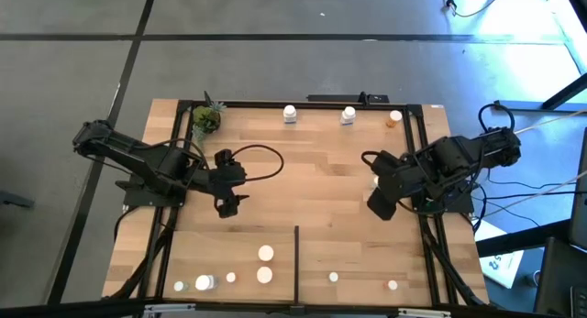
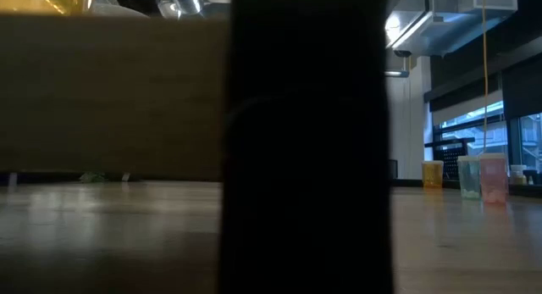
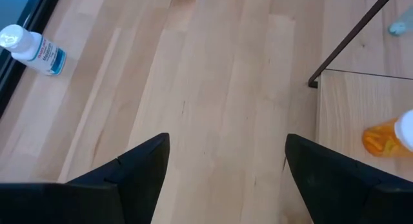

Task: Pick and place medicine bottles onto shelf by color
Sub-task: Put the top pink pill bottle on the shelf aligned with the other pink pill bottle

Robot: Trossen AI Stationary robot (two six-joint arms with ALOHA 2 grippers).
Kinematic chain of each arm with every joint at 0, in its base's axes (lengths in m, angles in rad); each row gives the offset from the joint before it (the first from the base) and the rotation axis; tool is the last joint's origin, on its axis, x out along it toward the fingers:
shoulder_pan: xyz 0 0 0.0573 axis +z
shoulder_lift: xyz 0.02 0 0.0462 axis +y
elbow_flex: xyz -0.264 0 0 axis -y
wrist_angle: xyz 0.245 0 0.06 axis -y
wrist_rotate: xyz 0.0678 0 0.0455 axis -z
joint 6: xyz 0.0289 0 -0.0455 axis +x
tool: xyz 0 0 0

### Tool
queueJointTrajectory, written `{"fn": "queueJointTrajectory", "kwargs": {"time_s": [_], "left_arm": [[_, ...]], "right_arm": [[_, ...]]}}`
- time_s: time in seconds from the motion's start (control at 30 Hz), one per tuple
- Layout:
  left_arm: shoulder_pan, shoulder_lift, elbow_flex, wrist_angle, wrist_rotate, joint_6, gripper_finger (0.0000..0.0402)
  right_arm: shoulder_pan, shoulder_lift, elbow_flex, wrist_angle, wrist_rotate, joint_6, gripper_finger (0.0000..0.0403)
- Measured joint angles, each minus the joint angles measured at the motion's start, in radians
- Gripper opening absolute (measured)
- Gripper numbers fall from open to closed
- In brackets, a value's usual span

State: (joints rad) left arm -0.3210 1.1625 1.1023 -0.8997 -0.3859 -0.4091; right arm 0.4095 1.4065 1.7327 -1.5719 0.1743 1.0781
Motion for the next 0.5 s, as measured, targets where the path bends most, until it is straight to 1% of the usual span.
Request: {"fn": "queueJointTrajectory", "kwargs": {"time_s": [0.13,0.23,0.27,0.33,0.4,0.47,0.5], "left_arm": [[0.000,0.000,0.000,0.000,0.000,0.000,0.0302],[0.000,0.000,0.000,0.000,0.000,0.000,0.0302],[0.000,0.000,0.000,0.000,0.000,0.000,0.0302],[0.000,0.000,0.000,0.000,0.000,0.001,0.0302],[0.000,0.000,0.000,0.000,0.000,0.001,0.0302],[0.000,0.000,0.000,0.000,0.000,0.001,0.0302],[0.000,0.000,0.000,0.000,0.000,0.001,0.0302]], "right_arm": [[0.000,0.004,-0.030,0.001,-0.017,0.107,0.0264],[0.000,0.004,-0.096,0.001,-0.050,0.200,0.0264],[0.000,0.005,-0.129,0.002,-0.063,0.228,0.0264],[0.000,0.008,-0.194,0.000,-0.128,0.284,0.0264],[0.000,0.007,-0.253,0.007,-0.193,0.277,0.0264],[0.000,0.007,-0.308,0.018,-0.190,0.275,0.0264],[0.000,0.007,-0.333,0.018,-0.169,0.282,0.0264]]}}
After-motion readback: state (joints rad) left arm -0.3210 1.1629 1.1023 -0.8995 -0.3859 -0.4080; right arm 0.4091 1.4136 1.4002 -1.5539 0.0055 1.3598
